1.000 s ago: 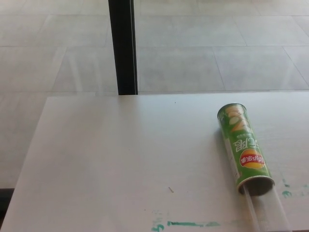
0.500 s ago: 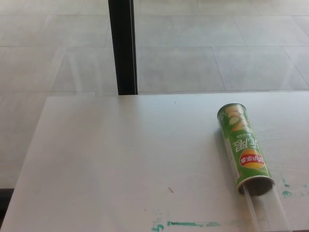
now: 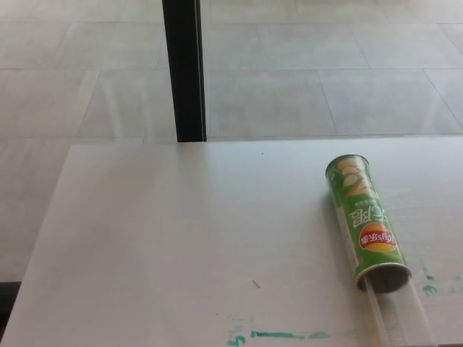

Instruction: Use the right hand as a fist to push the chips tray inside its container kept in the middle of the desk

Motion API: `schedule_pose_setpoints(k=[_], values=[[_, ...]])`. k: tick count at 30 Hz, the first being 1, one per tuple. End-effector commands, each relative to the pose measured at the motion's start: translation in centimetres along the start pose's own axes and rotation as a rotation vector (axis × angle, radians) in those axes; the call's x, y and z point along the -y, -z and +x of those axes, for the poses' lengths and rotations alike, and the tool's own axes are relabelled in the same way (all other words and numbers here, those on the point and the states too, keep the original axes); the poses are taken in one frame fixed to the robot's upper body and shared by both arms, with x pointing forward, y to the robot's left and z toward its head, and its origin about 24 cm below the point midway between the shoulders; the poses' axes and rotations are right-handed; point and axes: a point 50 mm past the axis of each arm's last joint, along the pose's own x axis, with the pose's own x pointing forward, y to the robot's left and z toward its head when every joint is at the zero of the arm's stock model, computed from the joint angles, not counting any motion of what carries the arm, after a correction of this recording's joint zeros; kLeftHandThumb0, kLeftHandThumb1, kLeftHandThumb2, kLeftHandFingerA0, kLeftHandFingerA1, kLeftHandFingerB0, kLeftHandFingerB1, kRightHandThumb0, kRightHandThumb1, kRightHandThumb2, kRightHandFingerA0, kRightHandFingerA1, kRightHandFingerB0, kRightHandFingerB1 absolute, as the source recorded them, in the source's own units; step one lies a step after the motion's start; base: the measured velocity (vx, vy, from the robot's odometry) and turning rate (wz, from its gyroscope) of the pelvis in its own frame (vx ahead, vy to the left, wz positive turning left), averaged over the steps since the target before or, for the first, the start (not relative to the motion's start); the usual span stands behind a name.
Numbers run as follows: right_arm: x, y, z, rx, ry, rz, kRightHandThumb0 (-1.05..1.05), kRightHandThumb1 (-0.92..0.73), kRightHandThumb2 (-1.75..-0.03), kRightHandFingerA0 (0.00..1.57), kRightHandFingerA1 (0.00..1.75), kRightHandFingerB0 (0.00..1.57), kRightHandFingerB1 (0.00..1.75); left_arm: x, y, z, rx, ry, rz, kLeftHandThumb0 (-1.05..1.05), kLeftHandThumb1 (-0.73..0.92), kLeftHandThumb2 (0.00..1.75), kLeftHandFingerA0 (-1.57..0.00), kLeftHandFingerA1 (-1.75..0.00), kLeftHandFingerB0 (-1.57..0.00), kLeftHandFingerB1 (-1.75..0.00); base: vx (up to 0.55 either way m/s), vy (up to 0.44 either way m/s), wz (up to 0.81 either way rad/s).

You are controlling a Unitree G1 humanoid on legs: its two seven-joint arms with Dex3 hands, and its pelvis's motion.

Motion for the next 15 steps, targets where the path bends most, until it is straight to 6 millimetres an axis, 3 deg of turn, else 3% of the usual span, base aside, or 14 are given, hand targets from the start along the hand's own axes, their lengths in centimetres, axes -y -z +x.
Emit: schedule_pose_setpoints(k=[1,3,4,6,8,9,10,13,15], values=[[0.0,-1.0,0.5,0.092,0.177,-0.12,-0.63,-0.92,-0.67,0.8,0.74,0.6,0.43,-1.2,-1.8,-0.1,0.045,-0.044,0.071,-0.94,0.42,1.29,-0.88,-1.26,-0.06,-0.76,0.0,0.0,0.0],[0.1,-1.2,0.4,0.095,0.181,-0.111,-0.62,-0.91,-0.68,0.78,0.78,0.59,0.43,-1.2,-1.6,-0.1,0.046,-0.046,0.04,-0.88,0.42,1.27,-0.87,-1.24,-0.08,-0.75,0.0,0.0,0.0],[0.1,-1.2,0.4,0.097,0.183,-0.111,-0.63,-0.92,-0.68,0.75,0.75,0.57,0.42,-1.2,-1.7,-0.1,0.044,-0.051,0.026,-1.05,0.61,1.03,-0.65,-1.44,-0.49,-1.19,0.0,0.0,0.0],[0.3,-1.5,0.1,0.102,0.187,-0.122,-0.63,-0.92,-0.68,0.75,0.71,0.57,0.42,-1.2,-1.8,0.0,0.045,-0.054,0.012,-1.05,0.6,1.06,-0.65,-1.43,-0.53,-1.19,0.0,0.0,0.0],[0.4,-1.6,-0.1,0.136,0.217,-0.119,-0.61,-0.92,-0.67,0.78,0.71,0.58,0.43,-1.2,-1.8,-0.1,0.05,-0.045,0.02,-1.05,0.61,1.04,-0.62,-1.41,-0.48,-1.18,0.0,0.0,0.0],[0.8,-1.7,-0.2,0.147,0.226,-0.117,-0.61,-0.92,-0.67,0.76,0.73,0.56,0.43,-1.3,-1.6,-0.1,0.046,-0.037,0.049,-1.05,0.69,0.93,-0.61,-1.3,-0.41,-1.06,0.0,0.0,0.0],[0.9,-1.8,-0.2,0.149,0.23,-0.119,-0.62,-0.92,-0.68,0.77,0.72,0.56,0.43,-1.3,-1.7,-0.1,0.043,-0.038,0.058,-1.05,0.37,1.28,-0.91,-1.3,-0.07,-0.78,0.0,0.0,0.0],[1.3,-1.7,-0.1,0.147,0.23,-0.123,-0.64,-0.92,-0.7,0.77,0.66,0.55,0.43,-1.1,-1.8,0.0,0.048,-0.031,0.031,-0.97,0.34,1.24,-0.86,-1.25,-0.1,-0.78,0.0,0.0,0.0],[1.4,-1.6,0.0,0.147,0.234,-0.121,-0.64,-0.92,-0.69,0.77,0.7,0.55,0.42,-1.1,-1.9,0.0,0.046,-0.031,0.021,-1.05,0.41,1.3,-0.8,-1.26,-0.06,-0.78,0.0,0.0,0.0]])
